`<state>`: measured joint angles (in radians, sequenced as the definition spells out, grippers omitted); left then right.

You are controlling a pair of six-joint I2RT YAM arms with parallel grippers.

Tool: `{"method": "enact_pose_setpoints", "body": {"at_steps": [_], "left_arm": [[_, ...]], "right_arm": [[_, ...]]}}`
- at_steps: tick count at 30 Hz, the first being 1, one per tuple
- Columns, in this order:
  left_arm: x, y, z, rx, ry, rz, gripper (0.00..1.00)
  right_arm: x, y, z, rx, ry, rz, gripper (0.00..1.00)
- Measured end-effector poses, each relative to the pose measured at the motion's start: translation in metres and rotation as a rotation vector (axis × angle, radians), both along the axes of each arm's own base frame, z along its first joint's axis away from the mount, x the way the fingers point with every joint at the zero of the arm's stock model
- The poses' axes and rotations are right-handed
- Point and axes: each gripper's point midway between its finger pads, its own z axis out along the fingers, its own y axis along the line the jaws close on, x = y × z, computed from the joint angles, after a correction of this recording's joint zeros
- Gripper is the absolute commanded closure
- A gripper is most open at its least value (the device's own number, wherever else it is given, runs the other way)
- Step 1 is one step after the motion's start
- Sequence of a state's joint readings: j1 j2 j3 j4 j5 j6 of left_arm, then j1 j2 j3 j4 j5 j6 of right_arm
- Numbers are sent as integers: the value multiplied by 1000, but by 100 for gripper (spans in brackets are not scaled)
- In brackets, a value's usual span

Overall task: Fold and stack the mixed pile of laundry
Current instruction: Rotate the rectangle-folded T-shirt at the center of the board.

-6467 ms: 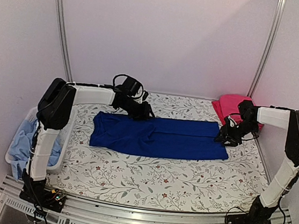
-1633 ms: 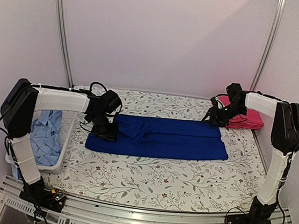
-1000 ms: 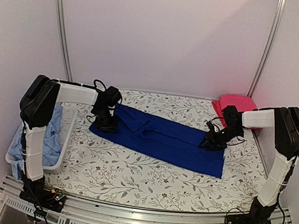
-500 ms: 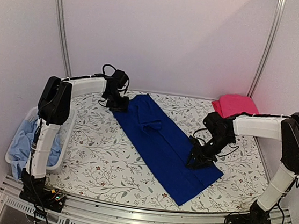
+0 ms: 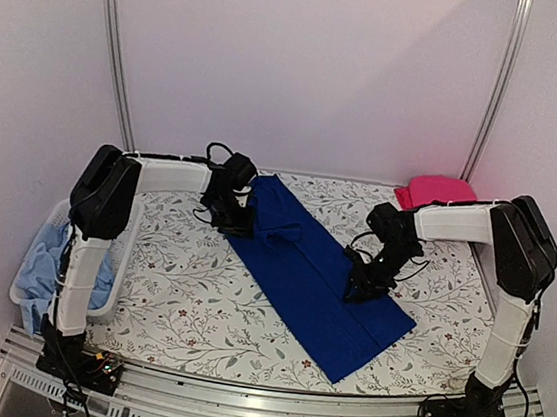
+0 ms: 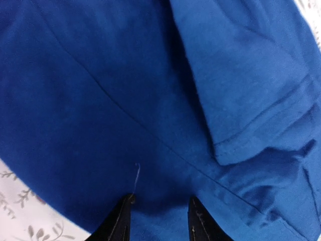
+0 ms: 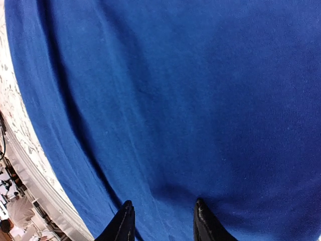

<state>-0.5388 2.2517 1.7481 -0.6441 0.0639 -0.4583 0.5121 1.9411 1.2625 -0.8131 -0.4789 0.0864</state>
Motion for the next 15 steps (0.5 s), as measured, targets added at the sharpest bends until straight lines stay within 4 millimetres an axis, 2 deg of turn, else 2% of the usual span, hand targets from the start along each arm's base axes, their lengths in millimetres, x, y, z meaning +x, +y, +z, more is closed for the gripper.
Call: {"method": "enact_pose_setpoints", "body": {"at_steps": [2, 4, 8, 11, 15], "left_arm": [[-3, -4, -17, 16, 27, -2, 63], [6, -10, -10, 0, 4, 0, 64], [24, -16, -15, -6, -14, 2, 64], [42, -28, -16, -23, -37, -18, 64], [69, -52, -14, -76, -85, -69, 60]], "right_arm": [[-5, -1, -7, -4, 19, 3, 66], [-9, 1, -8, 8, 18, 10, 68], [-29, 14, -9, 63, 41, 32, 70], [-58, 41, -8, 131, 90, 91, 71], [-99, 92, -5, 197, 174, 210, 70]]}}
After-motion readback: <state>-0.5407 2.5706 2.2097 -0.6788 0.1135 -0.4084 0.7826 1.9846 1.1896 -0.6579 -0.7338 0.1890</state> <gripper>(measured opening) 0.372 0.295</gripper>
